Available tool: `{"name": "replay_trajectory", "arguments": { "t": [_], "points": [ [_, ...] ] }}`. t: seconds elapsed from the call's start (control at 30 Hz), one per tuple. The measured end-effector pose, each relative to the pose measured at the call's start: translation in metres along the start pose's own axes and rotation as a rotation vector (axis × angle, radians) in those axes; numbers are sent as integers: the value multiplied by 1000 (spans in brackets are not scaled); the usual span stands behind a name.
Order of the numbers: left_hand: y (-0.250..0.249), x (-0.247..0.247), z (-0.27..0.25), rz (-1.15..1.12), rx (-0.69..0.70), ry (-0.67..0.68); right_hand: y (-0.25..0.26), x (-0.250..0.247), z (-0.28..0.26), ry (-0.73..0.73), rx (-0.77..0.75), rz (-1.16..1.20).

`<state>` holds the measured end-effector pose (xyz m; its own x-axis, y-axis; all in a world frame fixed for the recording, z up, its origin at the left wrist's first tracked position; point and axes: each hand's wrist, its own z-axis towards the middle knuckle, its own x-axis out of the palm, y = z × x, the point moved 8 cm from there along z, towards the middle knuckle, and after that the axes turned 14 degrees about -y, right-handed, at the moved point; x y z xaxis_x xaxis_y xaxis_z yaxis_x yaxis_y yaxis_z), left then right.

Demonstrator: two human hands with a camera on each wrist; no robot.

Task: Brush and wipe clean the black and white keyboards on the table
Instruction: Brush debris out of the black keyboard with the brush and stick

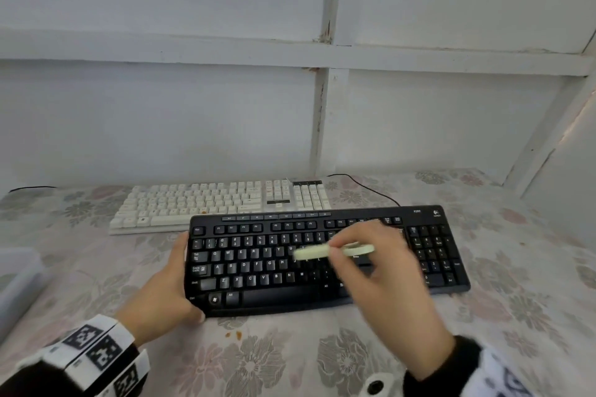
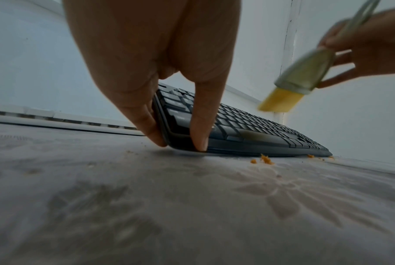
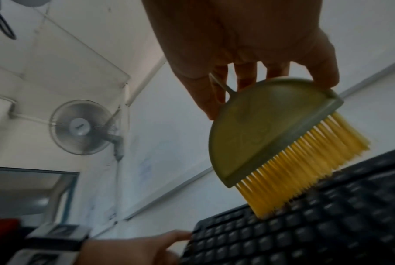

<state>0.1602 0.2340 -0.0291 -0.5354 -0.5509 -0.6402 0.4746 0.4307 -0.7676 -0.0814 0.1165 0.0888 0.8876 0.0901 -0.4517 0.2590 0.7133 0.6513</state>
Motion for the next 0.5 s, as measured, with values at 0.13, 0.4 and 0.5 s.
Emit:
{"name": "replay_trajectory", "arguments": {
  "t": [0.13,0.4,0.5],
  "points": [
    [-2,0,0,6,23,-2,29,57,-20,150,-37,115],
    [2,-1,6,42,68,-48,57,103,-33,220,2,178],
    [6,-1,7,31,65,-47,59,110,-36,252,18,162]
  ]
}}
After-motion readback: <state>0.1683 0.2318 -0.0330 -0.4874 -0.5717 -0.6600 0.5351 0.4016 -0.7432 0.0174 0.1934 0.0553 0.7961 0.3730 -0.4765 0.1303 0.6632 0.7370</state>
